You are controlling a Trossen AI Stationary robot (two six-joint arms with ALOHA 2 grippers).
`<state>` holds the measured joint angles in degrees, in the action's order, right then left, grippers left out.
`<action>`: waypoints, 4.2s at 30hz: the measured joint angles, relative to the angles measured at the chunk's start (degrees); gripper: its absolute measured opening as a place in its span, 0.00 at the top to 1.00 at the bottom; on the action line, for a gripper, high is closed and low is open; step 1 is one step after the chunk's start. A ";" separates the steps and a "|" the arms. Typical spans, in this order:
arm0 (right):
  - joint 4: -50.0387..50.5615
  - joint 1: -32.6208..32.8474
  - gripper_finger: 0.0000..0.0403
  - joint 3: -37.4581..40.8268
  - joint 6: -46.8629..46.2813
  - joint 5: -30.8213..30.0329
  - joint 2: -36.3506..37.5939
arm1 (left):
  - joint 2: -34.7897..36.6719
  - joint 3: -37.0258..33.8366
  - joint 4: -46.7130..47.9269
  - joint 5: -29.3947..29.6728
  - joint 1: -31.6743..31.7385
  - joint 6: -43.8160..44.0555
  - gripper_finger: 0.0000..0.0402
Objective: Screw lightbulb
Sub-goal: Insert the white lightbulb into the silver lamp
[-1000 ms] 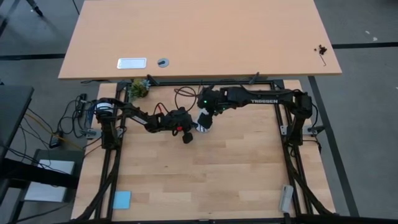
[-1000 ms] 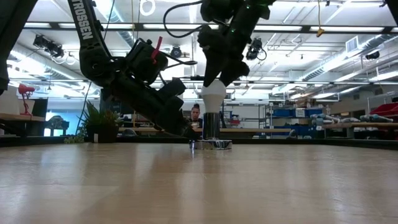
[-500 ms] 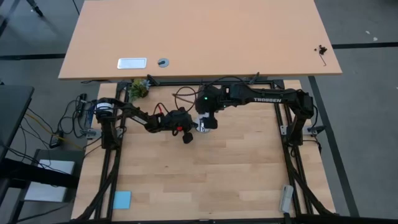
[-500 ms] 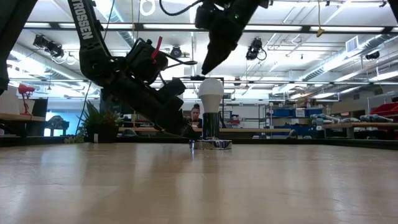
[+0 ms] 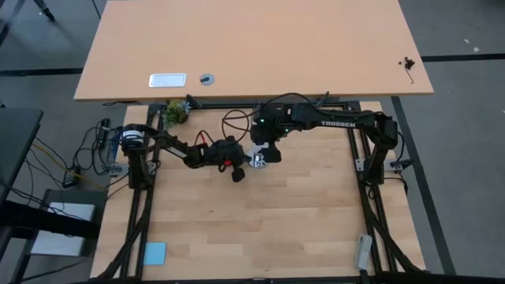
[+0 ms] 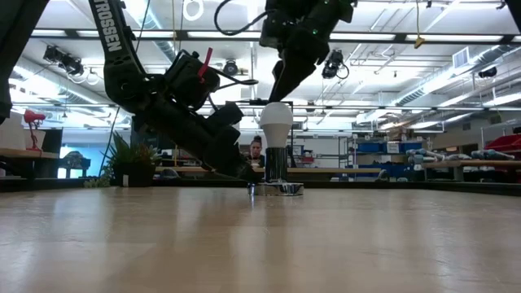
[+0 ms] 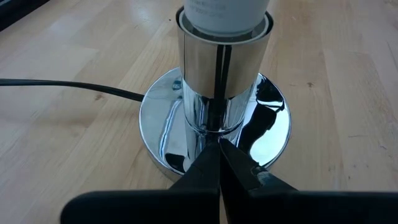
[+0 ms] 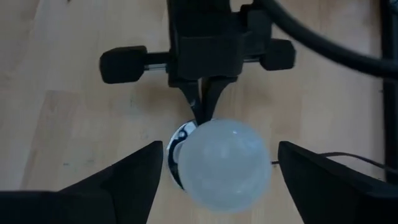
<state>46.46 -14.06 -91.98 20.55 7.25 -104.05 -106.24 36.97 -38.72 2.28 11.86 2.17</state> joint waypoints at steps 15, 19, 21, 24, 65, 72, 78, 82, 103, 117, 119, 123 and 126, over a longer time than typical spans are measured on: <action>-5.01 0.46 0.28 6.31 -24.94 -7.26 0.36 | 0.00 0.00 -0.07 0.00 0.00 0.02 0.99; -5.17 1.30 0.28 7.29 -42.27 -9.62 0.52 | 0.00 0.00 -0.08 0.00 0.00 0.02 0.99; -5.17 1.93 0.26 7.36 -42.54 -9.58 0.50 | 0.00 0.00 -0.07 -0.02 0.00 0.02 0.99; -5.19 2.78 0.23 7.15 -40.55 -9.33 0.67 | 0.00 0.00 -0.03 0.00 0.00 0.03 0.99; -6.36 3.72 0.30 7.45 -40.35 -12.92 1.16 | 0.00 -0.02 0.04 0.00 0.02 -0.04 0.99; -5.06 5.77 0.19 6.05 -33.84 -14.36 1.20 | 0.00 0.02 0.05 -0.02 0.02 0.87 0.99; -4.46 5.77 0.13 2.05 -18.95 -14.13 1.25 | 0.00 0.00 0.07 -0.02 0.02 0.87 0.99; -4.27 4.97 0.13 1.72 -3.62 -8.85 1.21 | 0.00 0.00 0.07 -0.01 0.02 0.88 0.99; -4.39 2.00 0.31 2.86 -32.89 -10.72 -1.81 | 0.00 0.00 0.09 0.00 0.02 0.87 0.99; -2.26 4.47 0.22 -3.76 -14.51 -10.49 -1.23 | 0.00 0.00 0.13 0.00 0.02 1.05 0.99; -0.52 4.50 0.21 -4.34 -7.67 -10.39 -1.20 | 0.00 0.00 0.13 -0.02 0.04 1.07 0.99; 2.94 3.96 0.21 -3.84 1.23 -7.46 -1.20 | 0.00 0.00 0.13 -0.02 0.03 1.06 0.99; 2.99 2.98 0.22 -1.87 1.73 -6.42 -1.29 | 0.00 -0.01 0.13 0.00 0.02 1.05 0.99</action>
<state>49.45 -11.08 -93.85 22.28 0.83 -105.34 -106.24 36.96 -38.59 2.28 11.88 3.22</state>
